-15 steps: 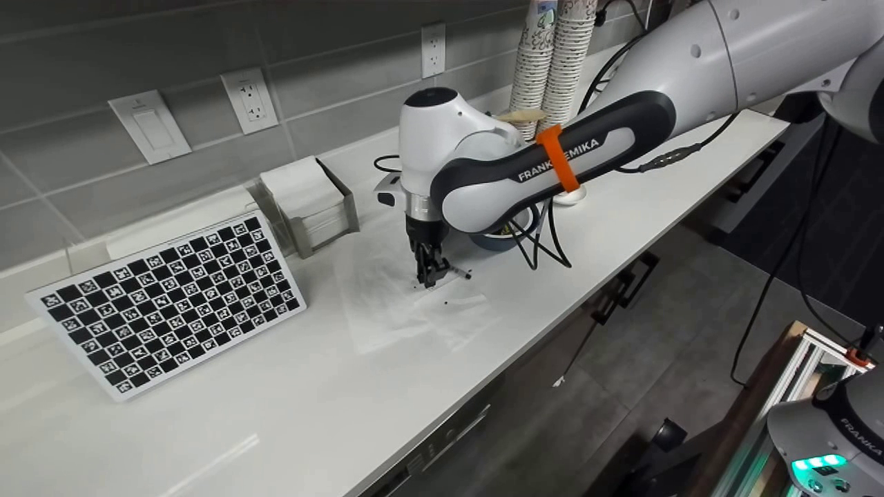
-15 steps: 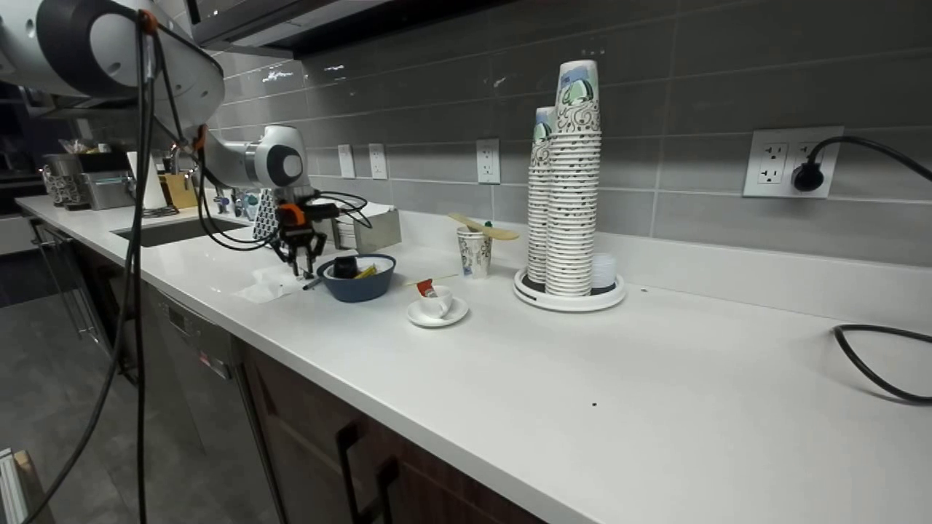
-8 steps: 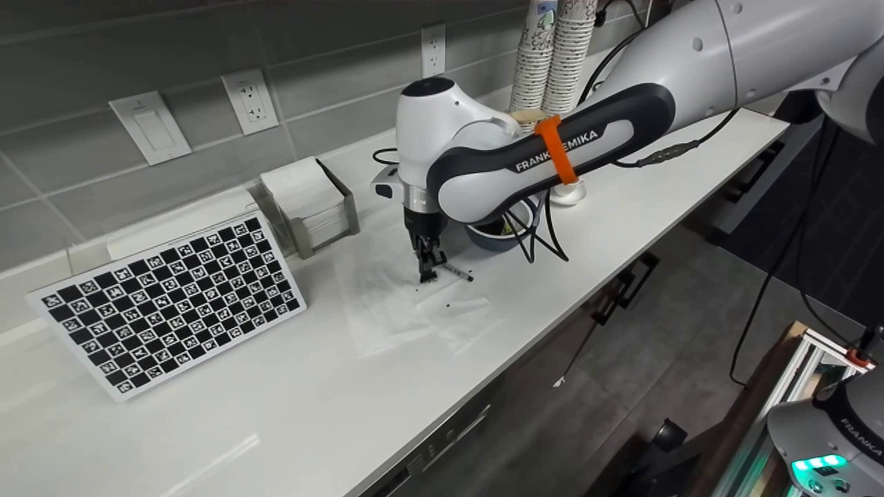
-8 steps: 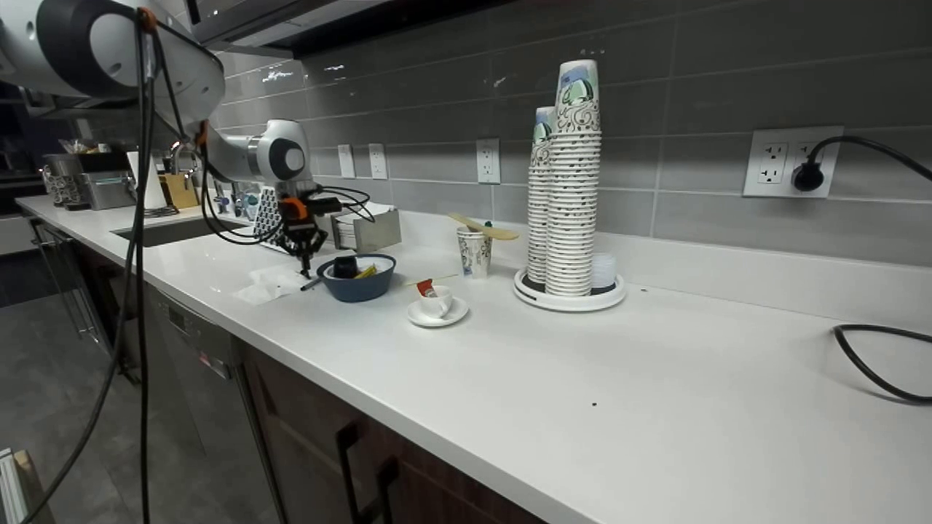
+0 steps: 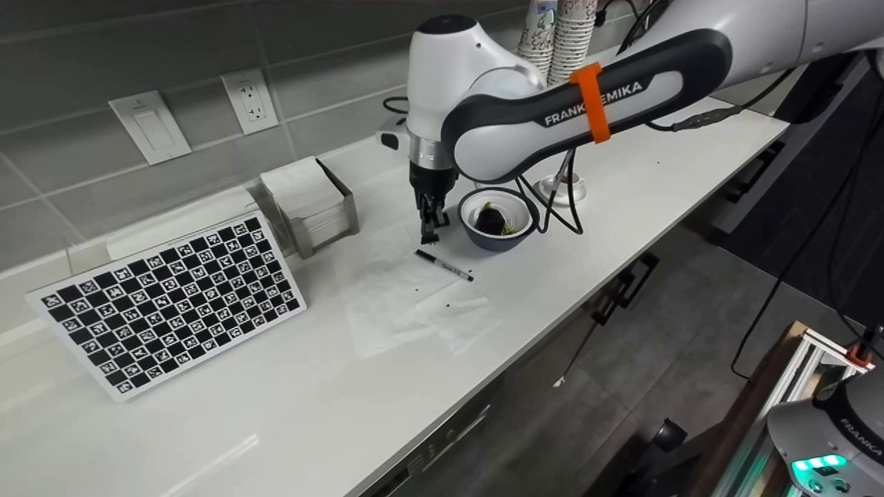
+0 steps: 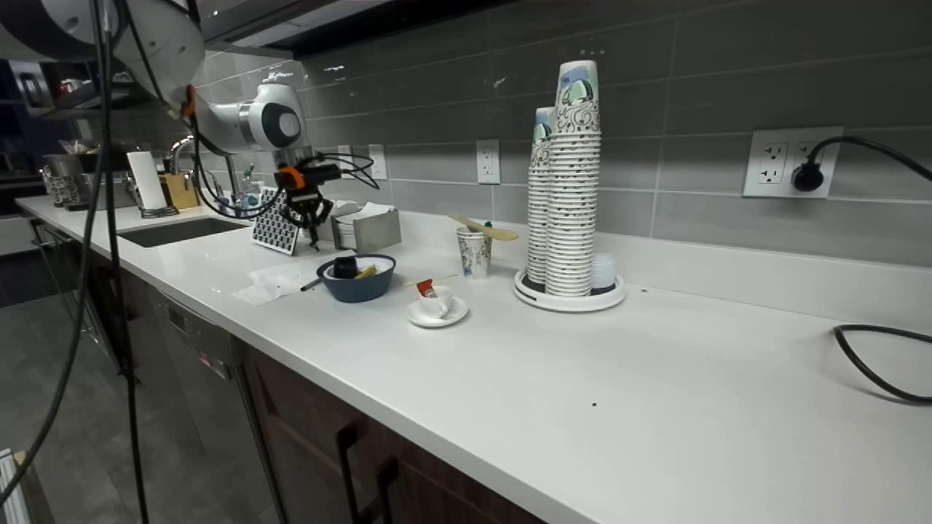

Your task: Put the black object inside the tea cup

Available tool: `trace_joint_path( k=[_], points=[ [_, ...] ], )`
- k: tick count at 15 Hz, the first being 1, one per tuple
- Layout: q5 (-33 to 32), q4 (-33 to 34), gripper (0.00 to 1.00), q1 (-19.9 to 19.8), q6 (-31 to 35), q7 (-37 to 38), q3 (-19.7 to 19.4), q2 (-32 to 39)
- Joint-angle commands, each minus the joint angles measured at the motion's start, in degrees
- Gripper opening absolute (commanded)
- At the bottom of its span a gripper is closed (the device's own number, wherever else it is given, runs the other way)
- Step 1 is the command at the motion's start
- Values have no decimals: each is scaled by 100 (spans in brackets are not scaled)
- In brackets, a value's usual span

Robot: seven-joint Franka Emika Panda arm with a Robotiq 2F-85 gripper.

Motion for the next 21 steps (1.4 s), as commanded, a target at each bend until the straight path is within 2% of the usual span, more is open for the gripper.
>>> trace_joint_path(
  k=[1, 11, 12, 13, 14, 17, 19, 21],
  points=[
    [-175, -966, 1, 39, 181, 1014, -257, -946],
    [-190, -3377, 1, -241, 411, 3758, -728, -2702],
    [-229, -3493, 1, -265, 383, 4049, -757, -2804],
    [-367, -3441, 1, -225, 469, 3978, -695, -2807],
    [-159, -3119, 2, -299, 260, 3662, -678, -2484],
    [-232, -3263, 1, -289, 331, 3809, -650, -2660],
    [-189, -3370, 1, -454, 419, 4325, -829, -2755],
    [-204, -3584, 1, -692, 475, 4498, -1051, -2964]
  ],
)
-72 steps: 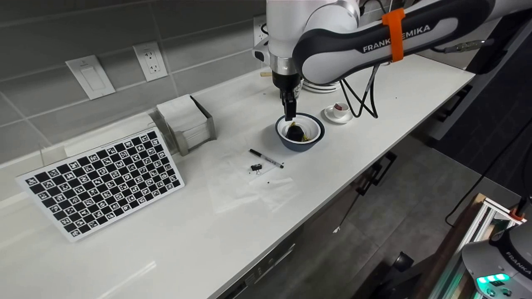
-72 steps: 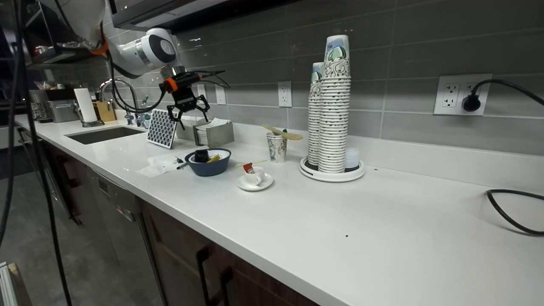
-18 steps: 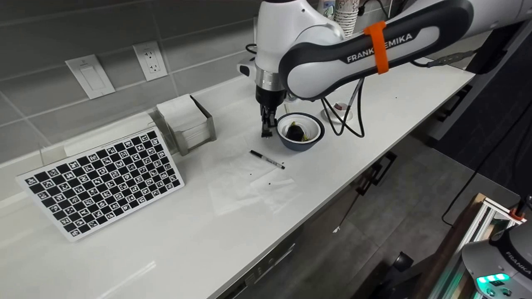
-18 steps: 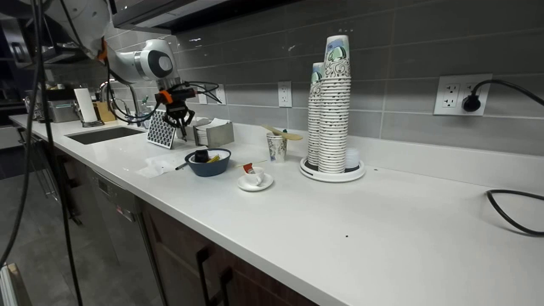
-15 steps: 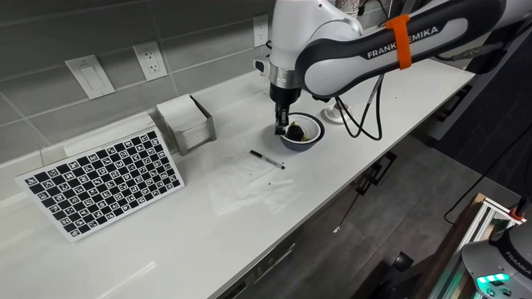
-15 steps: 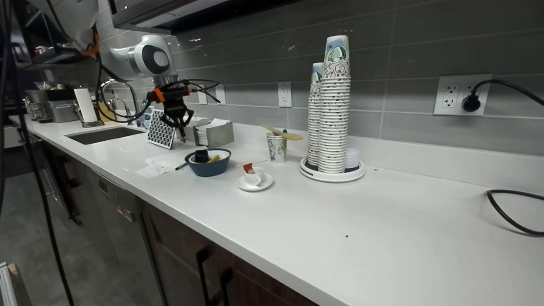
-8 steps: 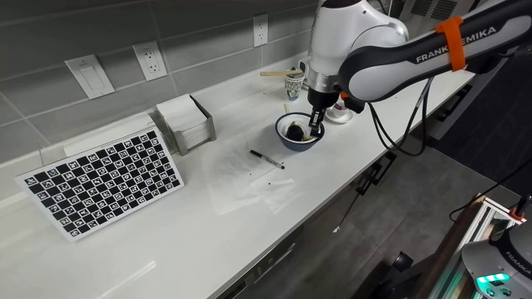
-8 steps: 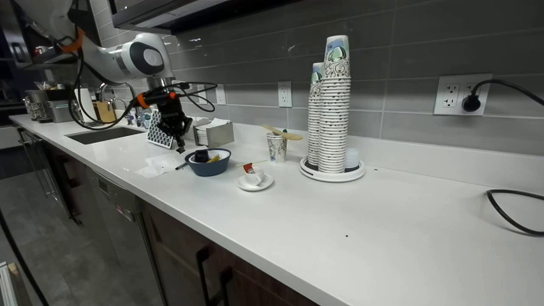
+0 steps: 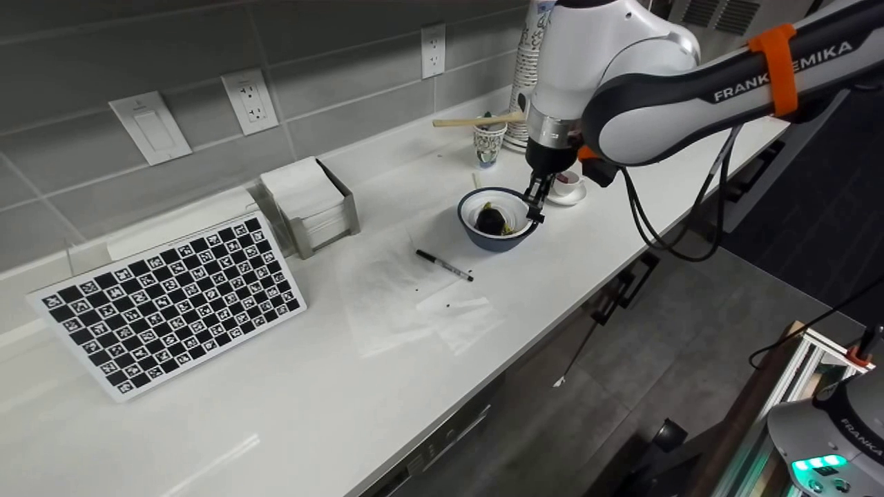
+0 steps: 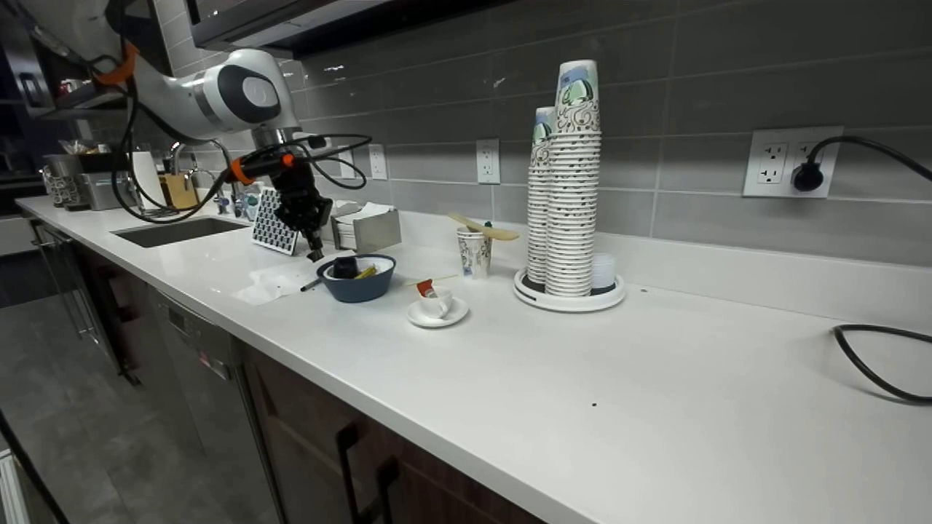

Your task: Put the black object inside the tea cup

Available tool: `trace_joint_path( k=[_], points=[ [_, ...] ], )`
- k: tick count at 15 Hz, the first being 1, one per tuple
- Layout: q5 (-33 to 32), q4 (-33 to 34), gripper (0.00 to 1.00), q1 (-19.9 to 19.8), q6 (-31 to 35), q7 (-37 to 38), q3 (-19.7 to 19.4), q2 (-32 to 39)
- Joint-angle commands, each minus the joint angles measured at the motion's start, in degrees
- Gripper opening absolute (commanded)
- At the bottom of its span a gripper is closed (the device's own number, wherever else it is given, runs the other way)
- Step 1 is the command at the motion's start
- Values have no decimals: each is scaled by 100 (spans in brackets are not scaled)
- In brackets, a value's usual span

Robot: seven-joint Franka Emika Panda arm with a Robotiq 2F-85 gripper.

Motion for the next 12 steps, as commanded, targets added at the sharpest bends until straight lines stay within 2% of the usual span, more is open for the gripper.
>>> trace_joint_path(
  k=[1, 4, 7, 12],
  points=[
    [-3, -352, 1, -452, 123, 368, -352, -368],
    [-16, -264, 1, -831, 1, 638, -681, -386],
    [-7, 132, 1, -1084, -105, 1121, -901, -172],
    [-194, 692, 1, -1166, -234, 2540, -1074, 210]
  ],
)
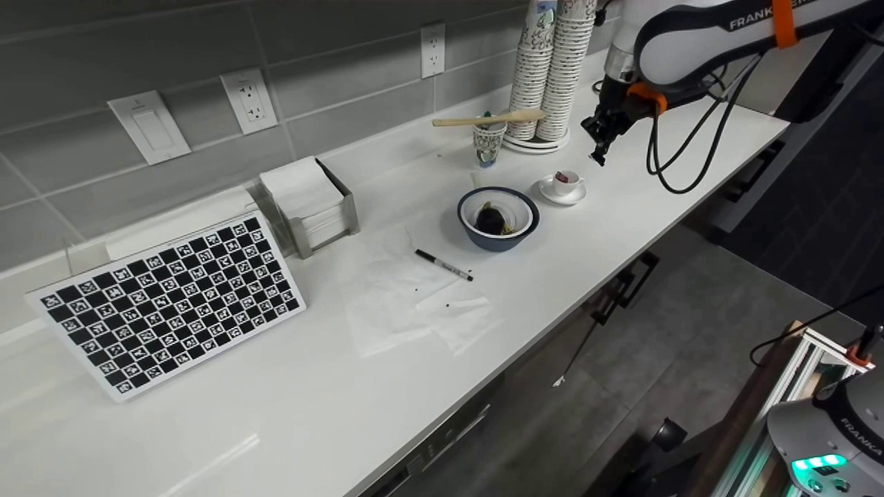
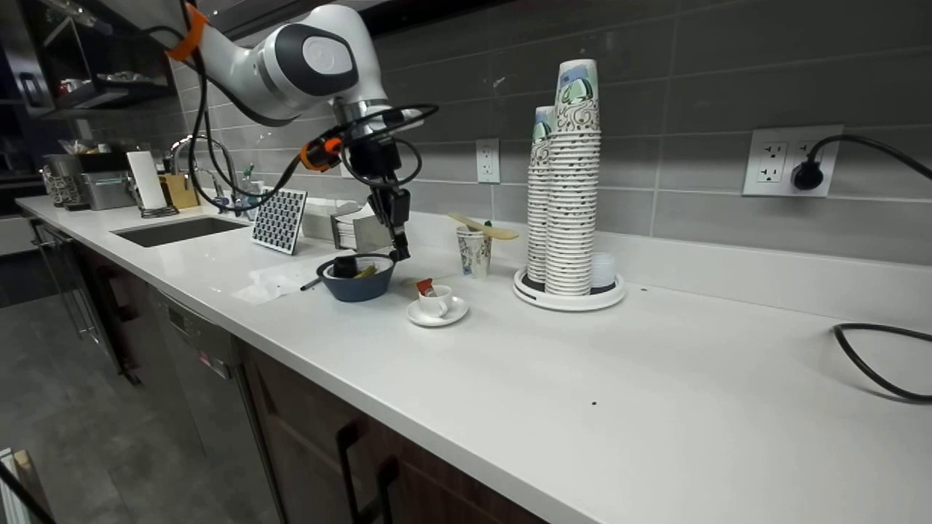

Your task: Put the black object inside the tea cup

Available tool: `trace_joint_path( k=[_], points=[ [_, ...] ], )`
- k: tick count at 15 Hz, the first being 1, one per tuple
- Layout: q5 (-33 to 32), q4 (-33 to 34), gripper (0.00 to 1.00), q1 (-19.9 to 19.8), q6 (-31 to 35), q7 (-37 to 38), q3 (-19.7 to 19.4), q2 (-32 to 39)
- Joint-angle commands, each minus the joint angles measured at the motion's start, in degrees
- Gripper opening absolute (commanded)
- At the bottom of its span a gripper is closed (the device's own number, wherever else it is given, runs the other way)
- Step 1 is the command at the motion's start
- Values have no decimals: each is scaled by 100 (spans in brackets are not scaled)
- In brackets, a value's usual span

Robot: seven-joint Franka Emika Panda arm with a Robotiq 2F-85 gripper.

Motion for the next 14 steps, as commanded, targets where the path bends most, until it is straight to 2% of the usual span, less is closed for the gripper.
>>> trace_joint_path(
  k=[1, 5, 14],
  points=[
    [-203, 547, 1, 23, -183, 1114, -42, 387],
    [-228, 916, 1, 63, -348, 1621, -109, 774],
    [-171, 1544, 1, 186, -483, 1814, -198, 1547]
  ],
)
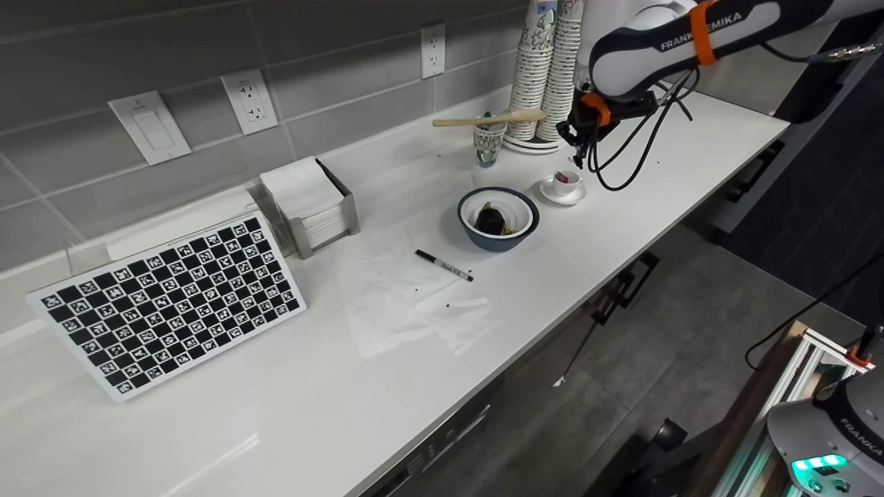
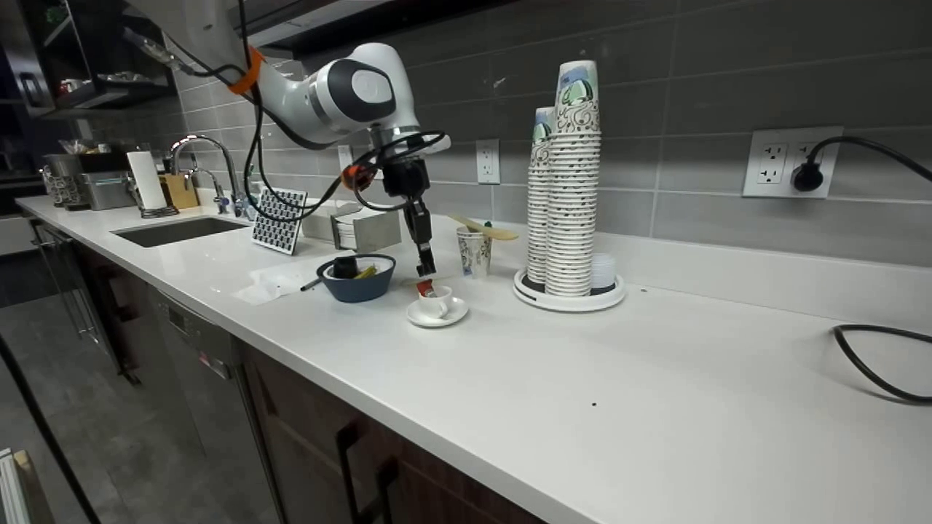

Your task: Put the black object inside the tea cup

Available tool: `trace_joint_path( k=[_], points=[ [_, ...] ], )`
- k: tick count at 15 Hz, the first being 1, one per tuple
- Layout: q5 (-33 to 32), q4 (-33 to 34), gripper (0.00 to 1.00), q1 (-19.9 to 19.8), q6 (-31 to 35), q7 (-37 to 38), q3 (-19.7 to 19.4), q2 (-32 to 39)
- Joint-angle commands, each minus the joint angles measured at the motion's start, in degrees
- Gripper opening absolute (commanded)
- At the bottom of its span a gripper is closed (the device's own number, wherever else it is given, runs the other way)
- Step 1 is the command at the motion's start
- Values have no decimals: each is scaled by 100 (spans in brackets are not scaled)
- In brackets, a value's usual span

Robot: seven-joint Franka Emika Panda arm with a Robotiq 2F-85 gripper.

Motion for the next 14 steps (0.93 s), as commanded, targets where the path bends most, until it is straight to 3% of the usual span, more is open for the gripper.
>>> trace_joint_path(
  k=[1, 4, 5, 6, 14],
  points=[
    [-22, 394, 1, 122, -213, 99, -127, 342],
    [66, 527, 1, 127, -242, 20, -136, 488],
    [73, 565, 27, 136, -274, 11, -136, 525],
    [90, 600, 28, 141, -307, -15, -129, 551],
    [233, 386, 82, 175, -581, 68, -112, 366]
  ],
)
